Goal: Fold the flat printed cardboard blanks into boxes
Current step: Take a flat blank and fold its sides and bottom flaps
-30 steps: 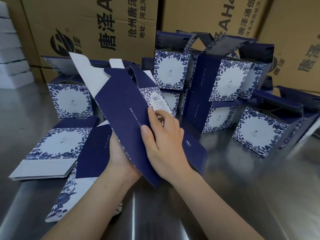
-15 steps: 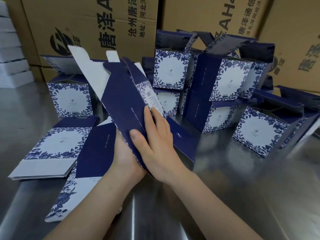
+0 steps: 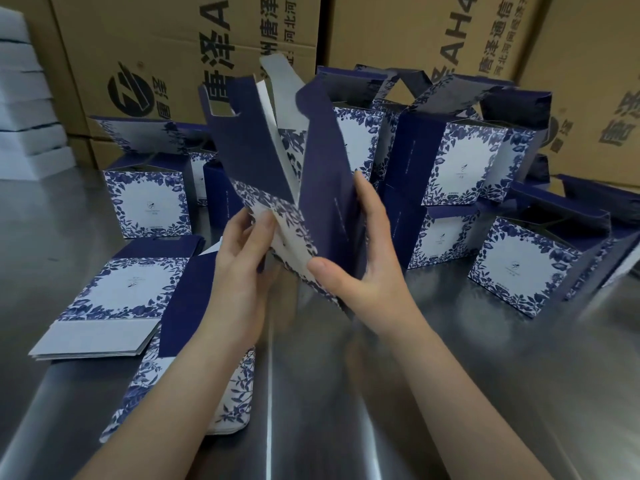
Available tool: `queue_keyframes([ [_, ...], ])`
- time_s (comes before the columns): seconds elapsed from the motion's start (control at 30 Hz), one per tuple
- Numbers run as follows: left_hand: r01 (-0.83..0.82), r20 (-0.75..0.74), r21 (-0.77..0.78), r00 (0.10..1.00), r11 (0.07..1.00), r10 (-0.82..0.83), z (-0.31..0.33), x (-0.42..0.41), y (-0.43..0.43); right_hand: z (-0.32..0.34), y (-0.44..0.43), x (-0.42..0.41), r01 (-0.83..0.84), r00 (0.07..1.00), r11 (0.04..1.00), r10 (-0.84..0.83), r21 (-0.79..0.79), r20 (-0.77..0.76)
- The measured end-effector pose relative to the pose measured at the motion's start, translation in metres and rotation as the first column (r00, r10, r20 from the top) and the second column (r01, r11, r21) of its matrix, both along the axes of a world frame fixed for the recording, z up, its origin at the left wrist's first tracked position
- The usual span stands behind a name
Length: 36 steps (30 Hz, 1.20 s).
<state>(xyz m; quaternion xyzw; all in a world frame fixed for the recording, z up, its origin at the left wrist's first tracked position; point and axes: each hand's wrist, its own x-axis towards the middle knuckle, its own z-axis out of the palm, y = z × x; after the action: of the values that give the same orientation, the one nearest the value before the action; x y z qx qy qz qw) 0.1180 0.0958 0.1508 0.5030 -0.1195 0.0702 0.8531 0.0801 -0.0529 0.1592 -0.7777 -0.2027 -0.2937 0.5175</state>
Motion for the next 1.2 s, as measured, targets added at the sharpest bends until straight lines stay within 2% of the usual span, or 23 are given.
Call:
queue_keyframes([
  [0.17,-0.010,0.046,0.011,0.999,1.000,0.009,-0.002,0.006,0.004,0.004,-0.010,0.001,0.047,0.998,0.999,-0.047,0.016,-0.033],
  [0.3,-0.102,0.109,0.067,0.990,0.993,0.095,-0.007,0.010,0.006,0.005,-0.011,0.001,0.061,0.997,0.997,-0.059,0.045,-0.046],
  [0.47,-0.223,0.218,0.164,0.958,0.961,0.185,-0.011,0.009,0.004,0.010,-0.010,0.002,0.053,0.999,0.973,-0.051,0.224,-0.012],
  [0.53,-0.291,0.304,0.253,0.929,0.923,0.210,-0.012,0.007,0.004,0.012,-0.010,0.003,0.047,0.998,0.956,-0.055,0.291,0.021],
  [0.63,-0.443,0.494,0.386,0.840,0.809,0.224,-0.012,0.002,0.005,0.010,-0.010,0.005,0.031,0.992,0.944,-0.068,0.328,0.102],
  [0.77,-0.581,0.657,0.441,0.728,0.683,0.195,-0.013,0.003,0.009,0.008,-0.011,0.006,0.031,0.978,0.947,-0.095,0.320,0.185],
  [0.93,-0.600,0.719,0.480,0.687,0.640,0.106,-0.010,0.006,0.018,0.008,-0.013,0.009,0.124,0.970,0.933,-0.186,0.337,0.156],
  [1.07,-0.510,0.688,0.505,0.725,0.696,0.032,-0.006,0.009,0.021,0.005,-0.016,0.008,0.187,0.977,0.909,-0.211,0.372,0.025],
  [1.2,-0.516,0.686,0.489,0.725,0.703,0.055,-0.005,0.009,0.022,0.006,-0.014,0.004,0.125,0.983,0.926,-0.165,0.357,0.083],
])
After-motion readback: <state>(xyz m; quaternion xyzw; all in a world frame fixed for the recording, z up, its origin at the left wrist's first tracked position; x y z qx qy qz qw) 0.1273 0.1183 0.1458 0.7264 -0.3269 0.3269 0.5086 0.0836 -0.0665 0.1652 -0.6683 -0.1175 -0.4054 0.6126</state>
